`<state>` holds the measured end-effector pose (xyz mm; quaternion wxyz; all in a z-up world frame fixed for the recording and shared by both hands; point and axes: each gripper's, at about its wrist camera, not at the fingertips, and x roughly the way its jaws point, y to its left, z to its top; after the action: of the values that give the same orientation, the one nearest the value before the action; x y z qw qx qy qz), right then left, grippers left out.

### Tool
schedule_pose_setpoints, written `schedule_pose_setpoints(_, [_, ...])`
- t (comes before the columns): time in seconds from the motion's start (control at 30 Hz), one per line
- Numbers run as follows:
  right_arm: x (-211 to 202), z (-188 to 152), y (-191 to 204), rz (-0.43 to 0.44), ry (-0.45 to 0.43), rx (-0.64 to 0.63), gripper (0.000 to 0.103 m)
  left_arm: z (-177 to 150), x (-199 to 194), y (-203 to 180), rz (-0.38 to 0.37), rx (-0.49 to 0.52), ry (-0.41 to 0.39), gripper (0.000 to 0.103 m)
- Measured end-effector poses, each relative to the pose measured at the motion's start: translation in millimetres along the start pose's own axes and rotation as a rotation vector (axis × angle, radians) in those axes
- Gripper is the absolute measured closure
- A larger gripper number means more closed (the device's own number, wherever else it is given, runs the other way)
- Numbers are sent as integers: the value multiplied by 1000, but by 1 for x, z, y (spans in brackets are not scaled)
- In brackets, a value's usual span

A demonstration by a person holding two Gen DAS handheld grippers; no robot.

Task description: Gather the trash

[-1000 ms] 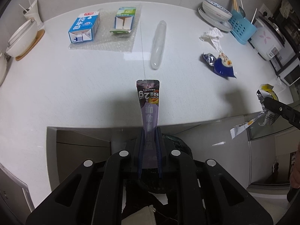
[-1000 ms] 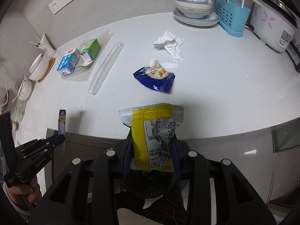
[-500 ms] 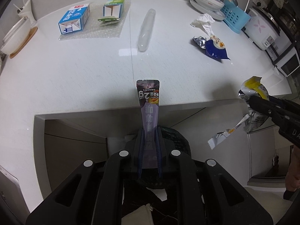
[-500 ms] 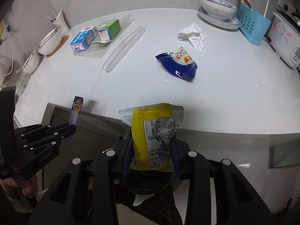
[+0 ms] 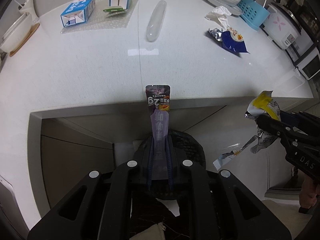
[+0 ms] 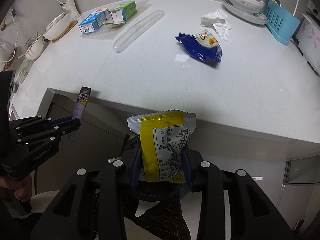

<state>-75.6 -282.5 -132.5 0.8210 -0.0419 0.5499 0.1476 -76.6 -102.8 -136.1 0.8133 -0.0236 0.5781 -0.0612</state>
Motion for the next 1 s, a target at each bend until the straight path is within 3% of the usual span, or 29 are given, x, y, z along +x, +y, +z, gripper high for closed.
schedule_pose_setpoints(0.53, [60, -31, -10, 13, 110, -11, 69, -21, 30, 2, -26, -27, 4, 92])
schedule_pose_setpoints(1.0, [98, -47, -7, 21, 154, -28, 69, -41, 64, 13, -56, -41, 47, 92])
